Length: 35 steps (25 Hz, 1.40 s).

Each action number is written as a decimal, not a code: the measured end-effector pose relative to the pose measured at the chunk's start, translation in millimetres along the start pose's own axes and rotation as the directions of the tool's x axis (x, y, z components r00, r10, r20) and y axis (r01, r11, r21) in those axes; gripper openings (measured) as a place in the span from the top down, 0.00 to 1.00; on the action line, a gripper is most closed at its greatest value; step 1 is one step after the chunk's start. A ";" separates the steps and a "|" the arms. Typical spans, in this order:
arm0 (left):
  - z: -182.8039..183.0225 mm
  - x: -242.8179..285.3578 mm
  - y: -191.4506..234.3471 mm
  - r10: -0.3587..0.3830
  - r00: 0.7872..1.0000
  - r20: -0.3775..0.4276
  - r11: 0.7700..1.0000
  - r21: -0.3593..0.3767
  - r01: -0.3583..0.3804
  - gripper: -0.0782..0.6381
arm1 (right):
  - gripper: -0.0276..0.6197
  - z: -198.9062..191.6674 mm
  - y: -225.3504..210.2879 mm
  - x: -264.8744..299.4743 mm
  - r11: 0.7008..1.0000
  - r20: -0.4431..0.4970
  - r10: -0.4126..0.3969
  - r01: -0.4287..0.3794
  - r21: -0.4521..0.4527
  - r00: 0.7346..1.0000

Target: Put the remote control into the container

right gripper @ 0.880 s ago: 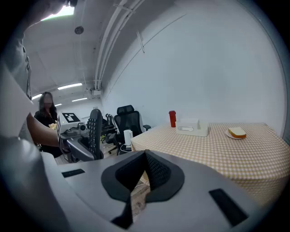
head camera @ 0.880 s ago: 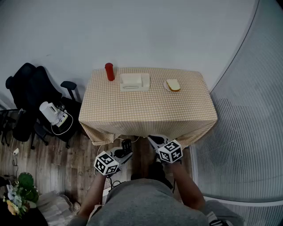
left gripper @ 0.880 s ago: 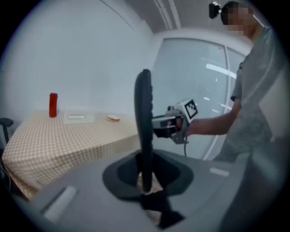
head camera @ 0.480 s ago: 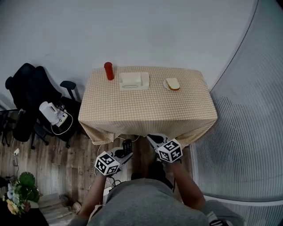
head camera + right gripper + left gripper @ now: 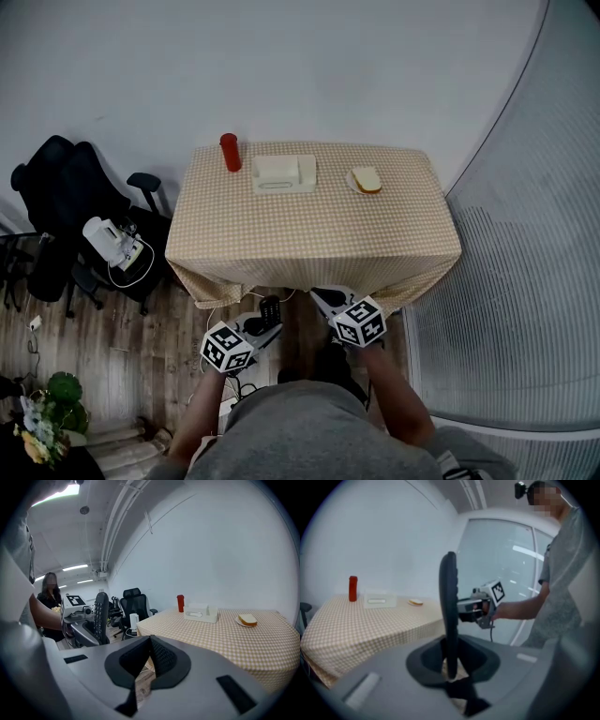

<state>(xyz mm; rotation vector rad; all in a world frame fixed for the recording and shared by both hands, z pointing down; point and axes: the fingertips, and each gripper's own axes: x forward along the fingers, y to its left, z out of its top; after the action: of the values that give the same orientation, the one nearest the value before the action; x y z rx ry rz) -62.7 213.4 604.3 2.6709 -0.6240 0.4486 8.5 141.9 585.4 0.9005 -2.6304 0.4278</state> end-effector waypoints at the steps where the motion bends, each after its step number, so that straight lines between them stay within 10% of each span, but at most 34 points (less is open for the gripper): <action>1: 2.4 0.3 0.7 -0.001 1.000 0.011 1.000 -0.006 0.001 0.81 | 0.93 -0.5 -1.1 1.1 1.000 -0.002 0.001 -0.001 0.000 1.000; 35: 59.1 53.9 55.3 0.034 0.998 0.056 0.995 -0.092 -0.028 0.81 | 0.93 3.8 -85.8 24.2 0.980 -0.152 0.106 -0.130 -0.154 0.983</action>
<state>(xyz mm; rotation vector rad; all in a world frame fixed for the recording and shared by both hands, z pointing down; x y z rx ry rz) -30.0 123.3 587.5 2.5983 -0.6866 0.3446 43.9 62.7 606.4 0.6399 -2.5505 0.2891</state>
